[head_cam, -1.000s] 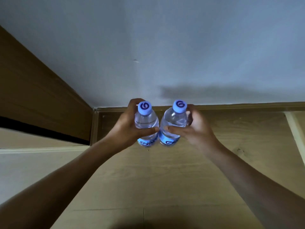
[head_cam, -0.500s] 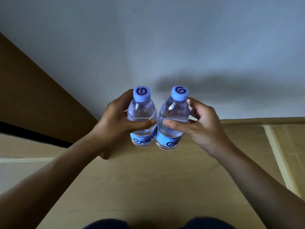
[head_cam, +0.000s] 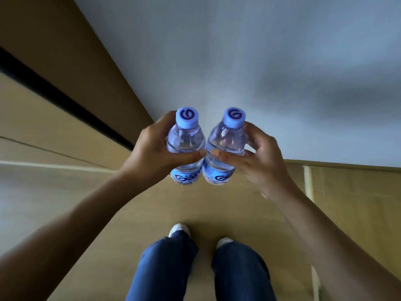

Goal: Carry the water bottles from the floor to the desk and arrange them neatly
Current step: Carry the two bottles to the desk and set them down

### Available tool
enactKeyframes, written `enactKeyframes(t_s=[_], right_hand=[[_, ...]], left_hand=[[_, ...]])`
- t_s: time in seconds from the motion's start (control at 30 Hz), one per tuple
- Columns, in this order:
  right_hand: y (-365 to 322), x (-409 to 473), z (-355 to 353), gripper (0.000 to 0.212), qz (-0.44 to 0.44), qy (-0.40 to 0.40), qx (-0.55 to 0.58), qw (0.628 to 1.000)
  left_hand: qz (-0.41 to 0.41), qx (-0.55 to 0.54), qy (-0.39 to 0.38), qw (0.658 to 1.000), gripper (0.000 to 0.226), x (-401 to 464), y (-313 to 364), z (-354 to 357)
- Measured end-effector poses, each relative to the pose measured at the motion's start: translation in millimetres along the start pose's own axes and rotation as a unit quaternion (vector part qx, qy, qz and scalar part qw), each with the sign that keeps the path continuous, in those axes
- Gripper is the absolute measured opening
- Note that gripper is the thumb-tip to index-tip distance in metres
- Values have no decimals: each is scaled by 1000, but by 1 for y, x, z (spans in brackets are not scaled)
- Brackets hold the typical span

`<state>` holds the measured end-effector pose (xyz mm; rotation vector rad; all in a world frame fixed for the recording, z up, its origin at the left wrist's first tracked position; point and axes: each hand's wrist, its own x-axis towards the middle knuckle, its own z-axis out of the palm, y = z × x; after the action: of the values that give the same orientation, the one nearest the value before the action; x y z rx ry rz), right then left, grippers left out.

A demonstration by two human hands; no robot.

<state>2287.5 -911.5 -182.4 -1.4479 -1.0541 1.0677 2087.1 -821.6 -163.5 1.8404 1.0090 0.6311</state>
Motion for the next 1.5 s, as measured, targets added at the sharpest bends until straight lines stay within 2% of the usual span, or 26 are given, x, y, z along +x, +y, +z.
enactKeyframes(t_s=[0.13, 0.3, 0.57, 0.77, 0.93, 1.1, 1.2, 1.4, 1.5], right_hand=[[-99, -25, 17, 37, -1, -20, -16, 1000], [-193, -49, 40, 39, -7, -82, -36, 996], [-282, -84, 113, 50, -36, -232, -43, 971], [-313, -111, 210, 59, -30, -342, -39, 938], [-330, -132, 299, 57, -36, -388, -51, 919], [-338, -147, 386, 62, -31, -447, -60, 892], [-342, -151, 435, 67, -35, -473, -69, 878], [-348, -145, 532, 58, -50, -529, -85, 843], [-352, -130, 586, 60, -56, -551, -89, 828]], left_hand=[[-23, 17, 39, 999, 50, -36, 85, -55], [-56, 7, 117, 991, 59, -94, 160, -109], [-113, -28, 283, 952, 49, -210, 219, -169], [-152, -16, 402, 903, 61, -297, 220, -219], [-202, 22, 446, 872, 51, -366, 213, -271], [-238, 37, 513, 824, 50, -422, 194, -320], [-242, 39, 544, 803, 50, -447, 179, -347], [-249, 41, 588, 768, 49, -475, 146, -406], [-256, 34, 608, 751, 49, -479, 120, -446]])
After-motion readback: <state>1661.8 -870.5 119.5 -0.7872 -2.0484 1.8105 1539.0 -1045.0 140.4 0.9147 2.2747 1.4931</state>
